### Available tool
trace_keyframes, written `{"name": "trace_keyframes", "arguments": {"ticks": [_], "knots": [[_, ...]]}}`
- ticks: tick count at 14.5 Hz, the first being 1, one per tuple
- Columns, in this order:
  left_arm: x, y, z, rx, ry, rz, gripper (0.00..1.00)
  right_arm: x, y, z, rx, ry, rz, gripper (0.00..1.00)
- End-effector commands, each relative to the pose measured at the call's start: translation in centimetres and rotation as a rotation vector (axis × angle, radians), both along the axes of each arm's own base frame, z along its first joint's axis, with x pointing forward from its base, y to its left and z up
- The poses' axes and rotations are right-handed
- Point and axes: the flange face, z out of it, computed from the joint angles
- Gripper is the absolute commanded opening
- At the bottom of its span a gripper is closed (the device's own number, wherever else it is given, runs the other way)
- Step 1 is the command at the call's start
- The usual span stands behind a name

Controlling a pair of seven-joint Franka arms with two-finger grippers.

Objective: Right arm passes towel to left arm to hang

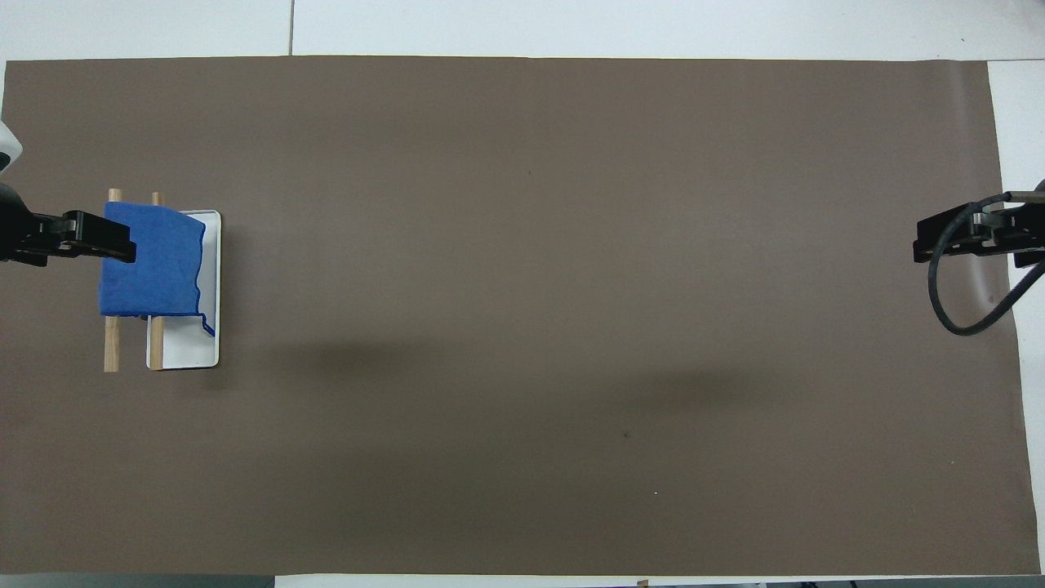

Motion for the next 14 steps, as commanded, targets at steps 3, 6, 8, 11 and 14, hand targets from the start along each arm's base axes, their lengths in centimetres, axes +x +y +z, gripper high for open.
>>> {"name": "trace_keyframes", "arguments": {"ticks": [3,6,8,11,14], "knots": [[-0.4,-0.1,0.0,0.019,0.007,-0.02,1.0,-0.4,-0.3,0.3,0.014,-0.002,0.023,1.0],[-0.5,-0.1,-0.1,0.018,0.006,-0.02,1.0,-0.4,-0.2,0.2,0.014,0.001,0.026,1.0],[-0.6,0.0,0.0,0.018,0.004,-0.018,1.0,-0.5,-0.7,0.1,0.015,0.005,0.021,1.0],[-0.6,0.0,0.0,0.018,0.003,-0.018,1.0,-0.6,-1.9,0.1,0.018,0.007,0.049,1.0],[-0.6,0.0,-0.2,0.018,0.006,-0.018,1.0,-0.5,-1.9,0.1,0.019,0.005,0.046,1.0]]}}
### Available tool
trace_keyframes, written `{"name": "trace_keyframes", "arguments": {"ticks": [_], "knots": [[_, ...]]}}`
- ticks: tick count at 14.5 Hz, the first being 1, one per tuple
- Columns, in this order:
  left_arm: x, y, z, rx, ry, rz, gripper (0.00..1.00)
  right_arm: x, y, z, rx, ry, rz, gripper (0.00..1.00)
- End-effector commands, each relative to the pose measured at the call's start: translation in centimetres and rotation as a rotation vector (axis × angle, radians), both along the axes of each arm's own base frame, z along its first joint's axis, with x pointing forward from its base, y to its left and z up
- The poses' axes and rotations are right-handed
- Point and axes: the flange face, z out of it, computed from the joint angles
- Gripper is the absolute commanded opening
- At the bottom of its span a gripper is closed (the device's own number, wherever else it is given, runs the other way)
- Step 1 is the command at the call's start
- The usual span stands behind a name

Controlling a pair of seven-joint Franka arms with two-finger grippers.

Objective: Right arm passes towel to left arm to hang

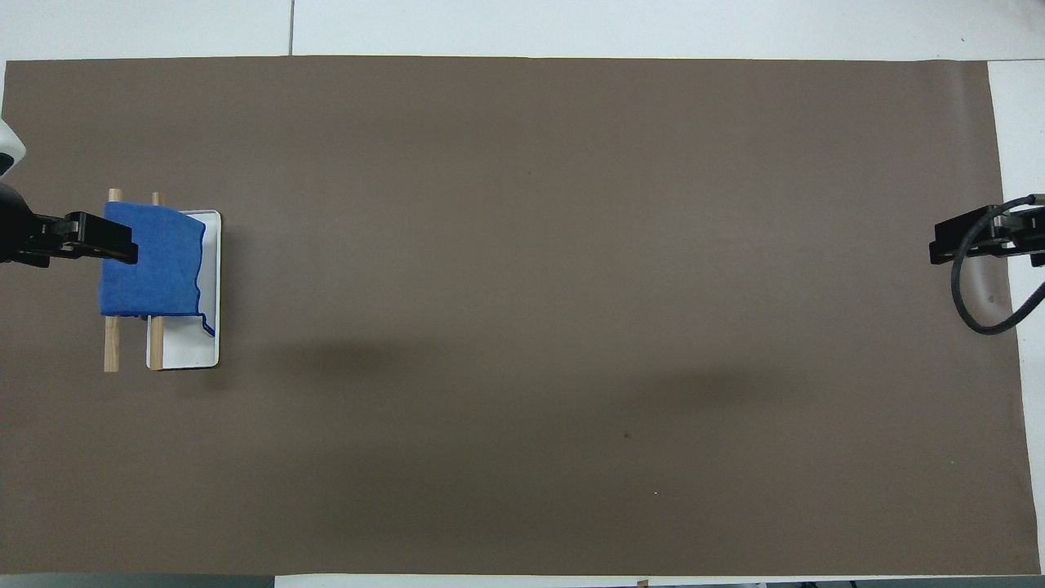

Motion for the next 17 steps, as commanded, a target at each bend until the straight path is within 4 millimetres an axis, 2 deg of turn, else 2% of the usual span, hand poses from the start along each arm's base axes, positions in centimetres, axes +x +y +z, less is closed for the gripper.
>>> {"name": "trace_keyframes", "arguments": {"ticks": [1,17], "knots": [[-0.5,0.21,0.09,0.016,-0.002,-0.014,1.0,-0.47,-0.27,0.22,0.016,0.001,0.021,1.0],[-0.74,0.13,0.41,0.015,-0.005,-0.007,1.0,-0.51,0.14,0.18,0.016,0.006,0.019,1.0]]}}
